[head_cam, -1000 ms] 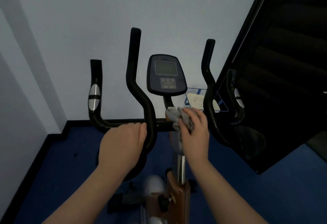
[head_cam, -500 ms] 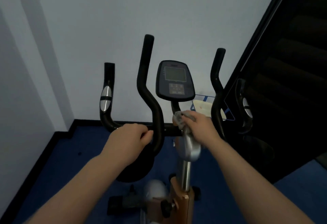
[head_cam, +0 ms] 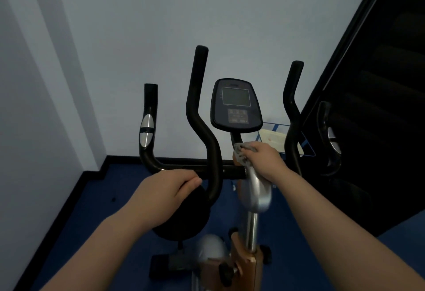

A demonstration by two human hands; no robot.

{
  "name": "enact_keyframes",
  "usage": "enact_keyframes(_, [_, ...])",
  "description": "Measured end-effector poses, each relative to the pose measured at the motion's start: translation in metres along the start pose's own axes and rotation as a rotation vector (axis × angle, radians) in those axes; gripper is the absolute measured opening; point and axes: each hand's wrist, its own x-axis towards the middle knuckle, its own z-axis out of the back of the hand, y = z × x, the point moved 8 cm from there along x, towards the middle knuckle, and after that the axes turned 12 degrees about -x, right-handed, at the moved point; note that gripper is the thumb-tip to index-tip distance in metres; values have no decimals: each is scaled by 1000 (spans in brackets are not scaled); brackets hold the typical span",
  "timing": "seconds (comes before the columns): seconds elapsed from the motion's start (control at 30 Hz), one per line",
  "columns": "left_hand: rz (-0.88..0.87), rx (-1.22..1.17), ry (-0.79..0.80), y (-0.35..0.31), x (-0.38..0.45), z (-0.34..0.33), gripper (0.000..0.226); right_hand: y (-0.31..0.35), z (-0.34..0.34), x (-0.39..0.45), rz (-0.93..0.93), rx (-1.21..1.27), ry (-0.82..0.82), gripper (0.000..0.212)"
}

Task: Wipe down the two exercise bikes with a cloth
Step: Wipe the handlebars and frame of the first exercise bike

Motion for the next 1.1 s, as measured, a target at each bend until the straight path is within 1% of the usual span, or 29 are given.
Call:
enact_keyframes(0.03, [-8, 8, -12, -1, -1, 0, 30, -1, 0, -7, 50, 25, -16, 19])
enact_keyframes(0.1, [-20, 10, -31, -3, -2, 1, 31, -1, 2, -20, 115, 181, 64, 19])
enact_keyframes(0.17, [-12, -7, -22, -3, -1, 0, 32, -4, 5, -14, 54, 265, 149, 19])
enact_keyframes(0.23, [-3, 5, -13, -4, -1, 0, 32, -6, 9, -1, -24, 189, 132, 18])
enact_keyframes(0.3, [-4, 24, -21, -5, -2, 1, 32, -5, 7, 3, -37, 73, 42, 15])
enact_keyframes(0.4, [-4, 37, -30, -5, -3, 2, 28, -5, 6, -12, -6, 23, -136, 29])
enact_keyframes(0.43, [-2, 34, -30, -5, -2, 2, 27, -6, 7, -16, 15, 7, -171, 32])
enact_keyframes(0.47, [0, 28, -26, -5, -2, 1, 27, -8, 8, -16, 19, 26, -173, 30])
enact_keyframes(0.53, [3, 22, -19, -6, -2, 1, 27, -10, 13, -7, -24, 97, -114, 25])
enact_keyframes(0.6, [1, 18, -22, -6, -3, 1, 28, -8, 14, 1, -46, 58, -52, 23])
enact_keyframes(0.63, [-1, 17, -24, -5, -3, 1, 29, -6, 12, 0, -29, -17, -48, 22])
enact_keyframes(0.7, [-6, 21, -27, -5, -3, 2, 29, -2, 9, -9, 54, -136, -119, 19])
enact_keyframes(0.73, [-9, 20, -30, -6, -3, 2, 28, 0, 9, -16, 113, -141, -147, 18])
enact_keyframes(0.77, [-11, 13, -34, -6, -3, 2, 28, 1, 9, -21, 159, -98, -133, 16])
enact_keyframes(0.8, [-12, 3, -37, -6, -3, 2, 28, -2, 9, -21, 162, -20, -74, 15])
enact_keyframes(0.87, [-7, -15, -29, -5, -1, 1, 29, -7, 8, -8, 66, 98, 53, 16])
enact_keyframes(0.93, [-4, -27, -31, -4, -1, 2, 30, -8, 6, 10, -13, 48, 89, 23])
enact_keyframes(0.97, [-4, -27, -35, -5, -1, 2, 29, -4, 2, 15, -20, -15, 104, 24])
enact_keyframes(1.03, [-10, -14, -40, -5, -2, 2, 29, 4, -4, 16, 28, -174, 87, 22])
enact_keyframes(1.07, [-15, -6, -40, -6, -3, 1, 28, 5, -4, 12, 53, -181, 62, 20])
enact_keyframes(1.1, [-16, 1, -39, -6, -4, 1, 27, 4, -2, 3, 80, -100, 28, 19])
